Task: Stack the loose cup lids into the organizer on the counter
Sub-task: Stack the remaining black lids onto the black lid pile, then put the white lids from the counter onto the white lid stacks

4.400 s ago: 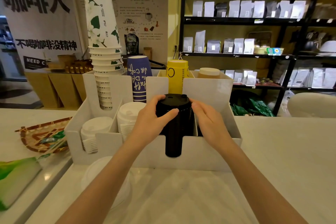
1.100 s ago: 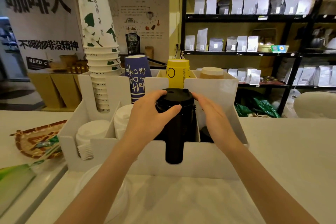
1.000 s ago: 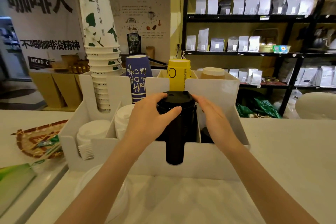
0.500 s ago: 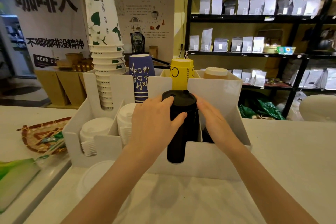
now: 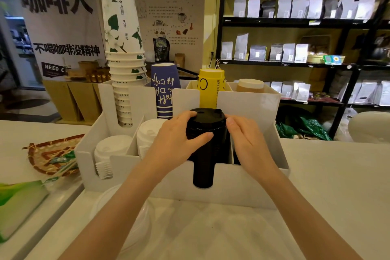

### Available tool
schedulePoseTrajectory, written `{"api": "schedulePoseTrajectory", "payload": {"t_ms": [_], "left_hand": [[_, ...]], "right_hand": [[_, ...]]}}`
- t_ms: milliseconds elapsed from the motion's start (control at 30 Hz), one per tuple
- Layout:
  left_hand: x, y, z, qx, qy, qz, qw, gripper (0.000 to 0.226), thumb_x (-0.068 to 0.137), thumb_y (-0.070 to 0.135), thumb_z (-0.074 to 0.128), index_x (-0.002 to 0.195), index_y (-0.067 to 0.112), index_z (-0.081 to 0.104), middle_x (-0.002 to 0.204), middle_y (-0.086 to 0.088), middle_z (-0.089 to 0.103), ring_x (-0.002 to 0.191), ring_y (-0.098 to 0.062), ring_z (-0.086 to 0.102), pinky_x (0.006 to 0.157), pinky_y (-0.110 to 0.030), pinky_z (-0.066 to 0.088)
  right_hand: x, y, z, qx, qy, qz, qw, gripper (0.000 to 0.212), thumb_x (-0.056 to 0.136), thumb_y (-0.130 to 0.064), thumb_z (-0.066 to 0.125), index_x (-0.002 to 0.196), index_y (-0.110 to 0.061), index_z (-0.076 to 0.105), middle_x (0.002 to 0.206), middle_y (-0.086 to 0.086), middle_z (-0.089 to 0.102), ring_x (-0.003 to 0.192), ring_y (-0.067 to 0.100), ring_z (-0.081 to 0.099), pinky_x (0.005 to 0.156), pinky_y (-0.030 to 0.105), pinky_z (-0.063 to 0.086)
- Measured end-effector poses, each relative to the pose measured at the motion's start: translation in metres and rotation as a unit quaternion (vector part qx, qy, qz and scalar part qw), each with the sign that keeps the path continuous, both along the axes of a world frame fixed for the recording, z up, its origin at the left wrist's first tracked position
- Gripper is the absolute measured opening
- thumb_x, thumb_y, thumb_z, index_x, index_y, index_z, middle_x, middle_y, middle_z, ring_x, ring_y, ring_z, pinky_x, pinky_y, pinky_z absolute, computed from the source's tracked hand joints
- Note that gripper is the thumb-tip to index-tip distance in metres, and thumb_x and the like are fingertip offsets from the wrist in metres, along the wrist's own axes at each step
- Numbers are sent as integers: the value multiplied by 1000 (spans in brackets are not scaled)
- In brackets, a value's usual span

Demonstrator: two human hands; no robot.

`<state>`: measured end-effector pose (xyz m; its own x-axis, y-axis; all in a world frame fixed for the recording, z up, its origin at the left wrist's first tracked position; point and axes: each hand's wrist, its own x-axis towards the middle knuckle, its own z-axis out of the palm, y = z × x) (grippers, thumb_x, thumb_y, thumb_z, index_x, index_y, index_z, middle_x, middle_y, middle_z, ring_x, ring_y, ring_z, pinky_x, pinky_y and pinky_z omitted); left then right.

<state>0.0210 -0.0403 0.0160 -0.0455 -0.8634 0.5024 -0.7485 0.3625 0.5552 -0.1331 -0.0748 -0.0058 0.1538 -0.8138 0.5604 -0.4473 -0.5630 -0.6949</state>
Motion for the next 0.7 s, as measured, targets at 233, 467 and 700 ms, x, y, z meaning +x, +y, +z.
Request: {"api": "schedulePoseTrajectory", "payload": {"t_ms": [233, 467, 700], "left_hand": [[-4, 1, -8, -53, 20, 2, 998, 57, 81, 35, 59, 132, 19, 38, 134, -1, 48, 110, -3, 38, 85, -4, 22], [2, 7, -25, -49, -20, 10, 999, 73, 85, 44, 46, 142, 25, 5, 155, 1, 6, 141, -9, 4, 108, -19, 4], [55, 50, -43, -169, -92, 103, 976, 68, 79, 51, 45, 136, 26, 20, 148, 0, 22, 132, -7, 19, 107, -29, 14]], "right_hand": [[-1, 5, 1, 13, -3, 2, 1000, 54, 84, -50, 28, 118, -20, 57, 112, 1, 64, 109, 16, 52, 100, 43, 41], [11, 19, 11, -30, 35, -31, 998, 55, 90, -33, 46, 140, -22, 26, 143, 1, 39, 132, 16, 30, 108, 30, 21], [55, 52, -6, -174, 60, 31, 982, 64, 82, -39, 46, 138, -15, 27, 138, 5, 44, 128, 9, 29, 107, 14, 23]]}}
